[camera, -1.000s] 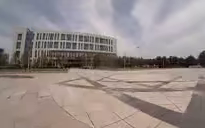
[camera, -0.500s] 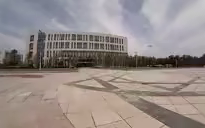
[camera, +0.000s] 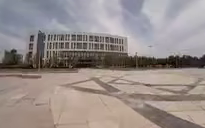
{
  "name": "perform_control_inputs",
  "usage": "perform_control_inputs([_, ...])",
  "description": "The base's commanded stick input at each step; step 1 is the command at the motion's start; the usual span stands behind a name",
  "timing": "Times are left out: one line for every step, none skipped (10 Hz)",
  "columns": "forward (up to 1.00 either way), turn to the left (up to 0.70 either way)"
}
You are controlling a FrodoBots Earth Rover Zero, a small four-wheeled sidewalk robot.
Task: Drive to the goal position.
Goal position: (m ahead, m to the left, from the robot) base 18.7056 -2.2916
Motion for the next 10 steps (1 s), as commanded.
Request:
perform_control_inputs([0.70,0.00])
perform_control_inputs([0.70,0.00])
perform_control_inputs([0.70,0.00])
perform_control_inputs([0.70,0.00])
perform_control_inputs([0.70,0.00])
perform_control_inputs([0.70,0.00])
perform_control_inputs([0.70,0.00])
perform_control_inputs([0.70,0.00])
perform_control_inputs([0.70,0.00])
perform_control_inputs([0.70,0.00])
